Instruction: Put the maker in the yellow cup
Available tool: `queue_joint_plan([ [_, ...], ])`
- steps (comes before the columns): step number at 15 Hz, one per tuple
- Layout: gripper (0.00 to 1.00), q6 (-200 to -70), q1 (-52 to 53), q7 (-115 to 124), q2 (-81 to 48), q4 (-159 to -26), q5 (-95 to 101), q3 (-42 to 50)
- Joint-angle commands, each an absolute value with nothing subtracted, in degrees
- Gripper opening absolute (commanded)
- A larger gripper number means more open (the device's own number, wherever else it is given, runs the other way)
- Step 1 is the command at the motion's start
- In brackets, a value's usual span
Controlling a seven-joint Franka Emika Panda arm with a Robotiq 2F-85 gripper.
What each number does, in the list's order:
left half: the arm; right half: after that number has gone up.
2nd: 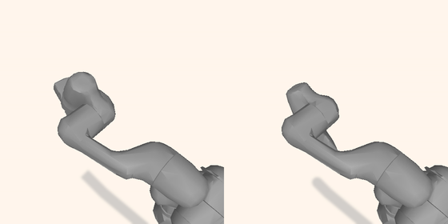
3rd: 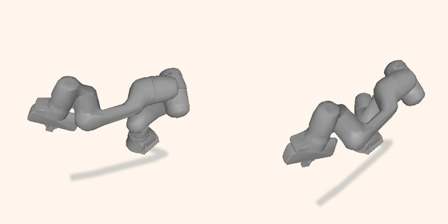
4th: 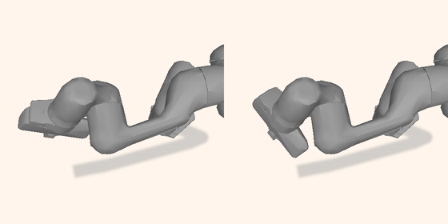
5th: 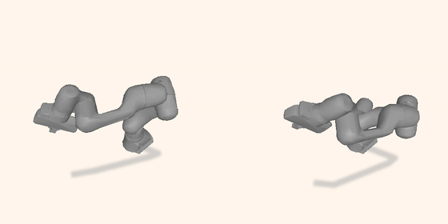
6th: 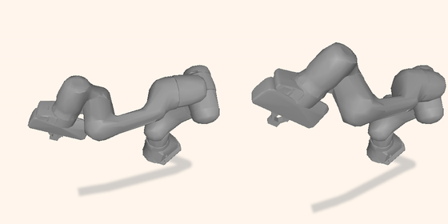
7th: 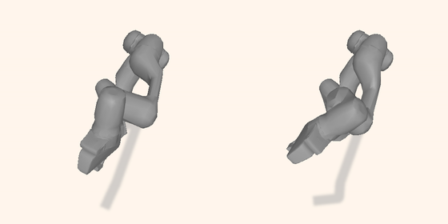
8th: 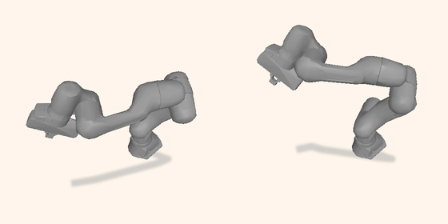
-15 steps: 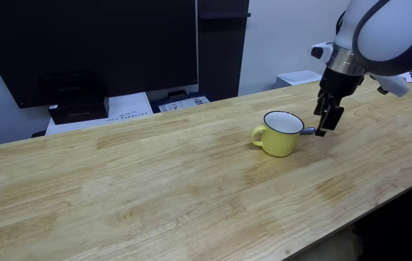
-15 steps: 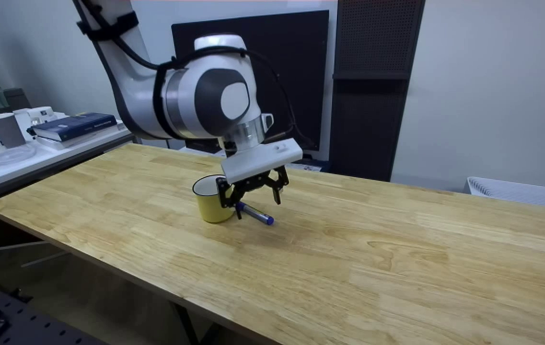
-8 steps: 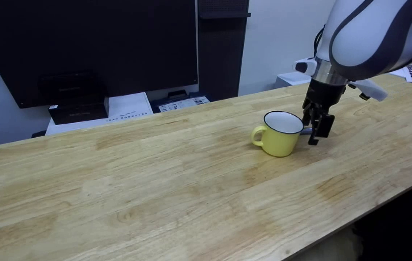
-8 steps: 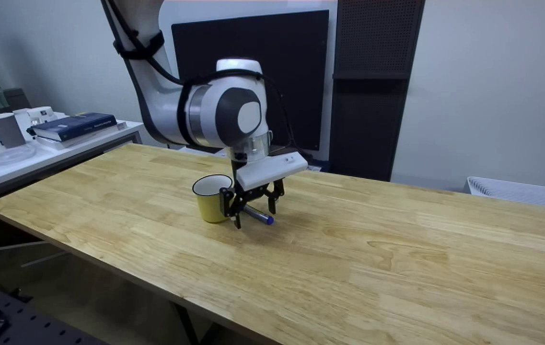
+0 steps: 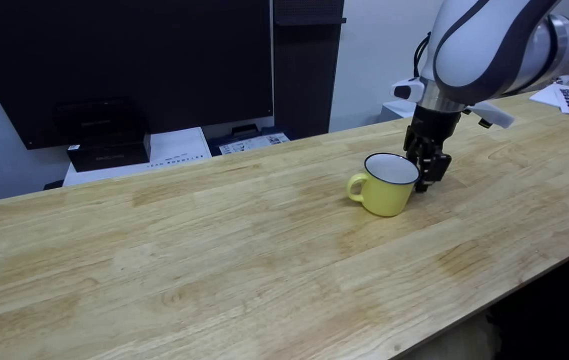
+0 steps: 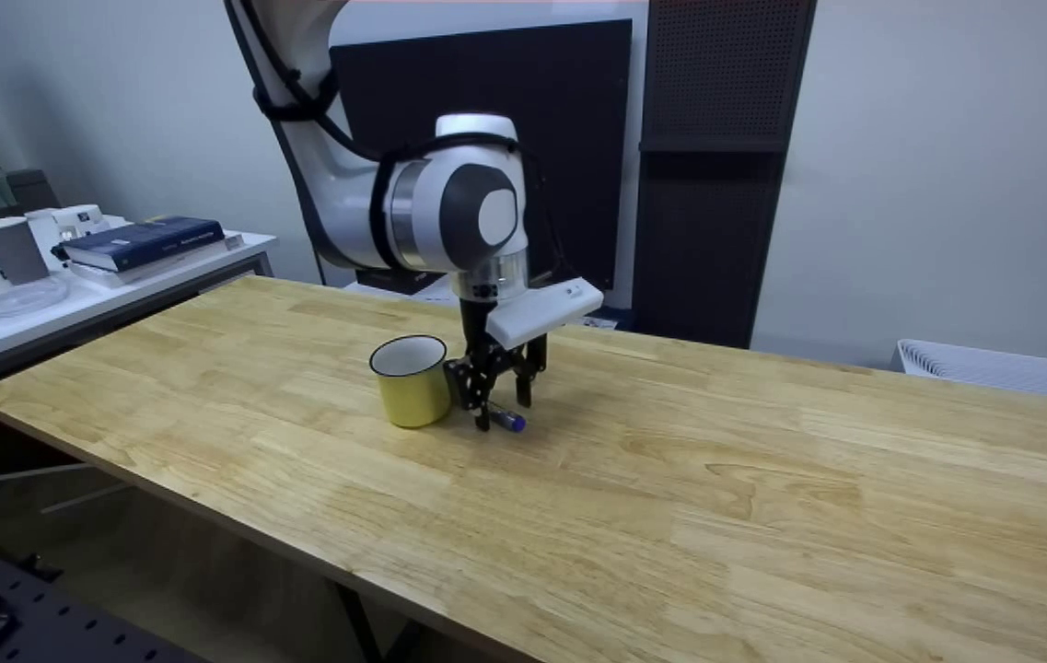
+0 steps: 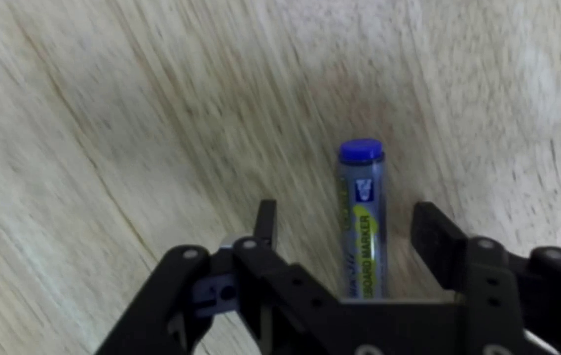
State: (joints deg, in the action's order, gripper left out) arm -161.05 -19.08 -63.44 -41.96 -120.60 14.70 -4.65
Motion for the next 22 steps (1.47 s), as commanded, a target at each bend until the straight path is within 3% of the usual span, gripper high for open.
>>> queue_joint_plan([
  [1,0.40,-160.75,-17.43,-65.02,-42.01,-119.18,15.37,-3.43],
  [7,0.02,-160.49,-16.87,-65.49,-40.58,-119.87,14.58,-3.12],
  [15,0.05,-149.29,-6.20,-51.10,-28.01,-121.89,17.38,6.76],
  [22,0.05,-114.18,2.01,-41.65,-18.27,-118.62,15.34,6.76],
])
